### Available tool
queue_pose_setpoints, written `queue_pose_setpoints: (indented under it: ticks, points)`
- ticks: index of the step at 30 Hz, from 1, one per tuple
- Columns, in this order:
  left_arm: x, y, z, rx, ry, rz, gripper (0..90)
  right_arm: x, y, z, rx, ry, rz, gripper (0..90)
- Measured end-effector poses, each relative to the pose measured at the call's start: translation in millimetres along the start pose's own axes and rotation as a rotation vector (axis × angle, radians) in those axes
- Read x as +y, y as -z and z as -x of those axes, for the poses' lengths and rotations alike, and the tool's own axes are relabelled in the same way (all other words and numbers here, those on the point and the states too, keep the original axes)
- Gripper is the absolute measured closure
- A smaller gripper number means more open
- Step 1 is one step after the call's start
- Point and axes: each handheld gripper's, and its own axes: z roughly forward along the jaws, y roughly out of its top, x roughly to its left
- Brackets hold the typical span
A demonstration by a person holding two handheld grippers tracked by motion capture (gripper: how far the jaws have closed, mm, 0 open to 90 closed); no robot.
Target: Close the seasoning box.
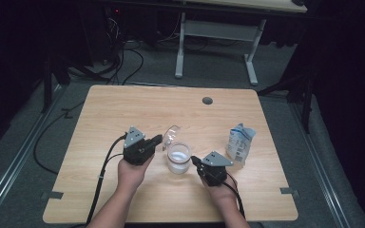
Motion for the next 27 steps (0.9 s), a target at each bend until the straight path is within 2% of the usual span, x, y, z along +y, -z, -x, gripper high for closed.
queue_pose_setpoints:
  ticks: [5,11,15,16,17,19,20,24,27]
  points:
    - [-4.1,2.0,-1.5,0.003,0.001,-0.002,90.0,-0.2,0.2,1.0,0.001,-0.002,-0.002,89.9]
    - [-20.6,18.3,-16.5,0.035,-0.024,-0.031,87.7,0.1,1.6,4.1,-0.005,-0.017,0.002,89.7]
    - [-43.2,37.3,-34.0,0.106,-0.066,-0.086,82.9,0.6,1.7,6.8,-0.007,-0.029,0.009,89.7]
    - [-50.9,40.0,-34.3,0.127,-0.014,-0.06,79.6,0.9,1.3,7.7,-0.007,-0.032,0.011,89.7]
    - [-57.0,45.7,-39.9,0.161,-0.024,-0.068,76.2,1.4,1.0,8.4,-0.01,-0.033,0.011,89.7]
    - [-68.0,56.6,-49.4,0.202,-0.013,-0.081,70.5,2.3,0.1,10.2,-0.014,-0.038,0.012,89.7]
    - [-71.3,66.0,-58.2,0.227,-0.086,-0.147,67.8,2.8,-0.4,10.8,-0.018,-0.04,0.013,89.7]
    - [-88.3,84.1,-71.9,0.251,-0.077,-0.183,56.3,3.8,-1.1,12.6,-0.025,-0.04,0.016,89.7]
    - [-94.2,96.8,-74.7,0.266,-0.075,-0.168,53.9,3.1,-1.7,15.8,-0.034,-0.045,0.011,89.7]
